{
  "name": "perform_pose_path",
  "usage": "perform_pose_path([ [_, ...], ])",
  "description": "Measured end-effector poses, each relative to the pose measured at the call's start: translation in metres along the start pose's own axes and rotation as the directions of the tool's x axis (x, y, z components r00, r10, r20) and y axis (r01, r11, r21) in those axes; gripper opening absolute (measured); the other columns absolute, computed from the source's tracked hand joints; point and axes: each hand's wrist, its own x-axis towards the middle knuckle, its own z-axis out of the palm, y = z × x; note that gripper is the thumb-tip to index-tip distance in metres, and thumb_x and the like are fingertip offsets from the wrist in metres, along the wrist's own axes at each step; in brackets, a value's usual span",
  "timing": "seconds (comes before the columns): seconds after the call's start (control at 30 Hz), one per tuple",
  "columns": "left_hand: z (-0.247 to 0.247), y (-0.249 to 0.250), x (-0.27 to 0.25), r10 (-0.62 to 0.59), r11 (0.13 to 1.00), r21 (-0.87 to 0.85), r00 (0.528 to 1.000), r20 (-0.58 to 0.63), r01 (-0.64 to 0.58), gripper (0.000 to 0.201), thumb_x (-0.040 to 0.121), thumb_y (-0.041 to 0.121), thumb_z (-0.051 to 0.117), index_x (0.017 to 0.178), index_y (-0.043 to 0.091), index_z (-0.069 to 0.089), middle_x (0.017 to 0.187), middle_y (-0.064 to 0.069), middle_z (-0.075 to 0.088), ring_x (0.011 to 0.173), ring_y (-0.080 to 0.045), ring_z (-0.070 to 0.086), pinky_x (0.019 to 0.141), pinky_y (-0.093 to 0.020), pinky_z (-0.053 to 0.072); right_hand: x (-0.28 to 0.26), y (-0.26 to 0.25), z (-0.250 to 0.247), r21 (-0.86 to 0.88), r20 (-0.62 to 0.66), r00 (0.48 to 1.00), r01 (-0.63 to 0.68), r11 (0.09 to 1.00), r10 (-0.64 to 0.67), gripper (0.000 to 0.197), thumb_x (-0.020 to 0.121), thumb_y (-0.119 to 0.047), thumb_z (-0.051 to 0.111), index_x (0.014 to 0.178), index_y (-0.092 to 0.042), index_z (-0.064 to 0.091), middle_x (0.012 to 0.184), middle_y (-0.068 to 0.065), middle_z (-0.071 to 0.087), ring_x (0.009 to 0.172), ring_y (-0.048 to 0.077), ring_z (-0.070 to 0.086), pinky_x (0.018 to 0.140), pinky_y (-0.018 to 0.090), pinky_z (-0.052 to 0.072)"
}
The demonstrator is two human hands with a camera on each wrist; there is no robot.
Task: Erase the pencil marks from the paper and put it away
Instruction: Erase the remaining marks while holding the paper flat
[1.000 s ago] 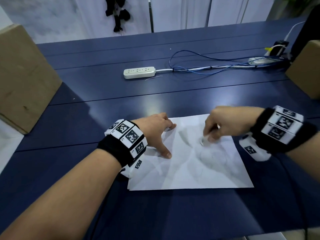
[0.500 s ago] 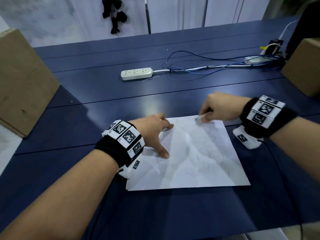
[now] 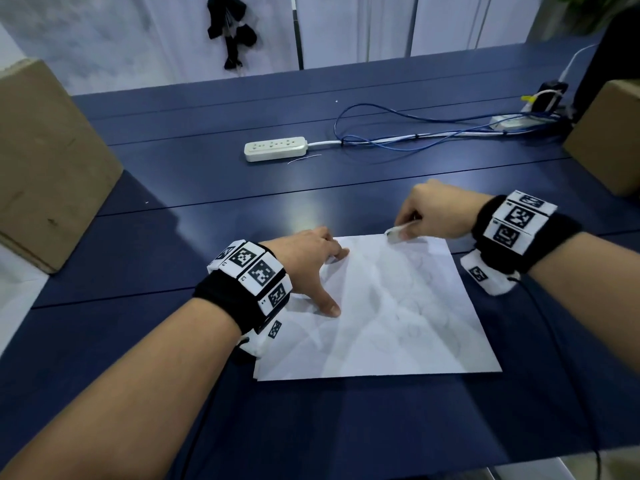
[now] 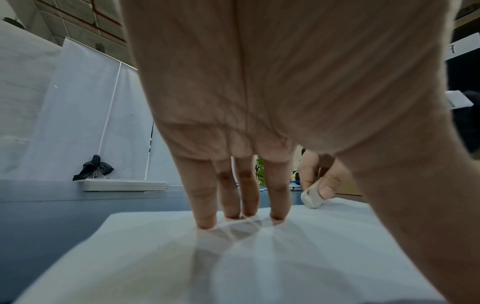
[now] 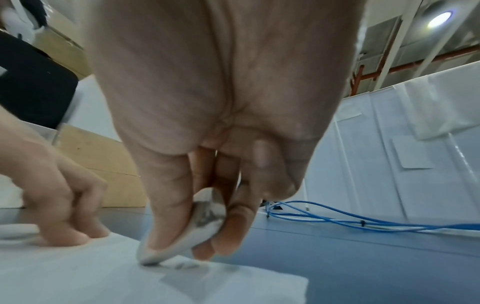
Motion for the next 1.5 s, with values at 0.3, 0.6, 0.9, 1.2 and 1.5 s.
perform_pose_path([
  [0.3, -0.001, 0.001, 0.002, -0.006, 1.0, 0.016, 1.0, 0.018, 0.006, 0.104, 0.06, 0.06, 0.083, 0.146, 0.024, 0.038, 0.131, 0.007, 0.038, 0.119, -0.015, 0.047, 0.099, -0.035, 0.045, -0.022, -0.006, 0.009, 0.042, 0.114, 0.99, 0.084, 0.996, -0.088, 0.013, 0.081, -0.041, 0.075, 0.088, -0.03, 0.076, 0.069, -0.016, 0.07, 0.066, 0.002, 0.06, 0.07, 0.019, 0.048],
  [0.6, 0.0, -0.002, 0.002, -0.014, 0.999, -0.033, 0.999, 0.04, 0.016, 0.103, 0.056, 0.06, 0.085, 0.144, 0.05, 0.031, 0.126, 0.01, 0.038, 0.106, -0.01, 0.043, 0.095, -0.041, 0.048, -0.039, -0.01, 0.012, 0.027, 0.287, 0.95, 0.121, 0.992, -0.124, 0.015, 0.079, -0.033, 0.076, 0.094, -0.032, 0.076, 0.074, -0.017, 0.069, 0.074, -0.002, 0.059, 0.079, 0.028, 0.053],
  [0.9, 0.005, 0.007, 0.004, -0.051, 0.998, 0.024, 0.999, 0.011, 0.051, 0.093, 0.059, 0.079, 0.069, 0.142, 0.052, 0.034, 0.13, 0.008, 0.036, 0.123, -0.015, 0.042, 0.096, -0.045, 0.047, -0.028, 0.003, 0.008, -0.011, 0.121, 0.989, 0.085, 0.996, -0.083, 0.041, 0.075, -0.066, 0.059, 0.09, -0.032, 0.075, 0.076, -0.013, 0.069, 0.071, 0.005, 0.059, 0.075, 0.035, 0.054],
  [1.2, 0.005, 0.009, 0.003, -0.063, 0.997, 0.033, 0.998, -0.01, 0.063, 0.096, 0.055, 0.077, 0.074, 0.139, 0.049, 0.039, 0.125, 0.007, 0.039, 0.119, -0.016, 0.044, 0.092, -0.045, 0.049, -0.008, 0.009, 0.003, 0.033, -0.002, 1.0, -0.023, 0.999, 0.023, 0.03, 0.08, -0.056, 0.071, 0.09, -0.029, 0.078, 0.067, -0.019, 0.067, 0.069, -0.002, 0.061, 0.065, 0.022, 0.048],
  [1.5, 0.005, 0.009, 0.004, -0.065, 0.998, 0.025, 0.998, -0.011, 0.066, 0.096, 0.054, 0.077, 0.074, 0.139, 0.048, 0.04, 0.124, 0.008, 0.039, 0.116, -0.015, 0.044, 0.091, -0.045, 0.05, -0.035, 0.001, 0.007, 0.044, 0.172, 0.983, 0.062, 0.997, -0.069, 0.015, 0.08, -0.042, 0.076, 0.089, -0.03, 0.077, 0.072, -0.015, 0.07, 0.069, -0.003, 0.059, 0.072, 0.024, 0.048],
])
